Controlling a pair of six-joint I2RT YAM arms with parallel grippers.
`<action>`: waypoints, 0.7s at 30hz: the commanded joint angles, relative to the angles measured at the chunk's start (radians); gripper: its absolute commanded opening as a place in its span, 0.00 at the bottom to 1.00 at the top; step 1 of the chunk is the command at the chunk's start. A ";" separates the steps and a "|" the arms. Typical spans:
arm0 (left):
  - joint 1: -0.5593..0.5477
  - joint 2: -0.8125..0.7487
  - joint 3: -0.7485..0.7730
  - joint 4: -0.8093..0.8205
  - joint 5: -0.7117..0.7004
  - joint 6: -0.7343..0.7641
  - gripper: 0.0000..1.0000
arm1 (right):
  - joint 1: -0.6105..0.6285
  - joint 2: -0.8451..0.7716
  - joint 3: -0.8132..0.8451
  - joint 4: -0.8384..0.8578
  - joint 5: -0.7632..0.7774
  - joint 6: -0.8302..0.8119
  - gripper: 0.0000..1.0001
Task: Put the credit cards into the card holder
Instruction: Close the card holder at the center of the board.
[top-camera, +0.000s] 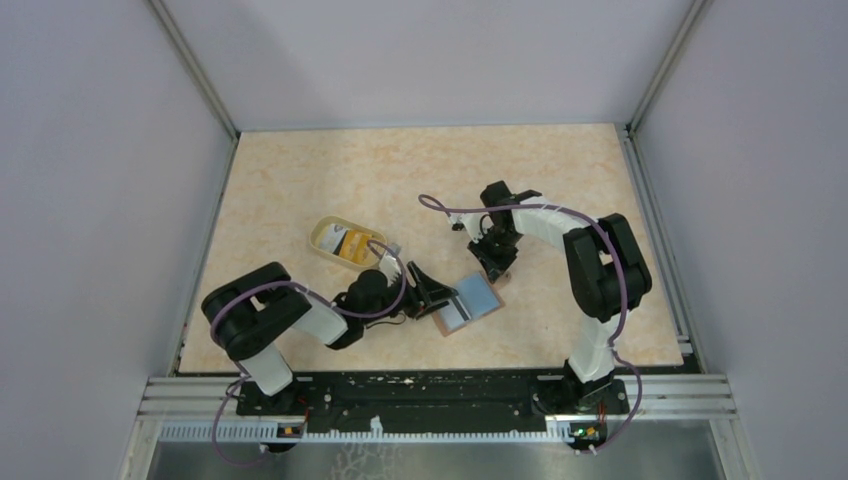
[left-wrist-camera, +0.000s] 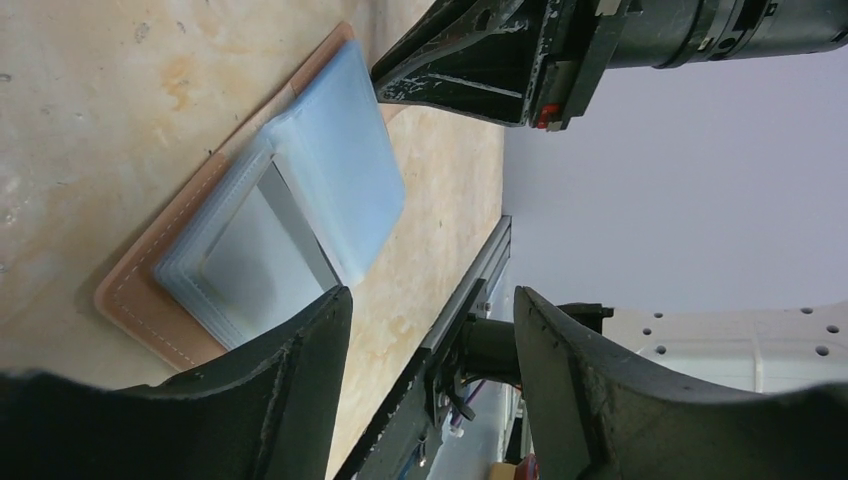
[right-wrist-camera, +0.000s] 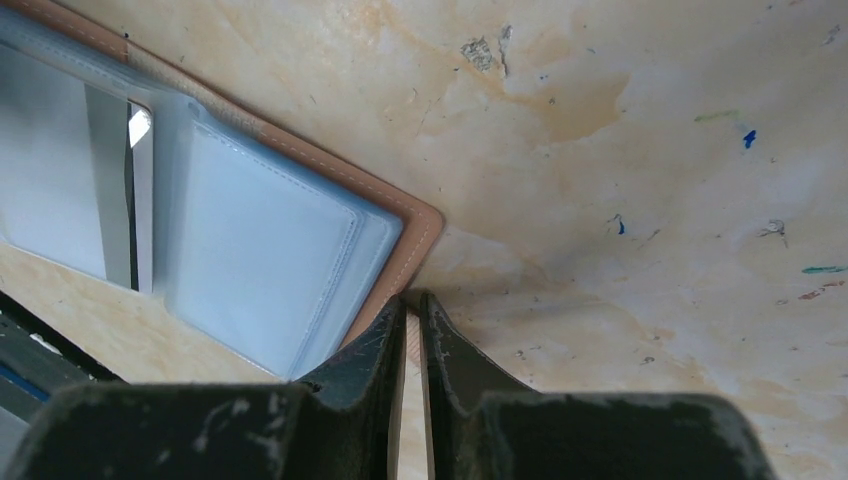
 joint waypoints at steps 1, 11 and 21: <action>-0.007 -0.063 0.019 -0.112 -0.004 0.065 0.67 | 0.008 0.026 0.003 -0.018 -0.024 -0.010 0.10; -0.032 -0.233 0.135 -0.760 -0.178 0.030 0.69 | 0.008 0.033 0.004 -0.014 -0.017 -0.007 0.10; -0.054 -0.228 0.153 -0.883 -0.243 -0.053 0.66 | 0.008 0.041 0.004 -0.015 -0.014 -0.007 0.10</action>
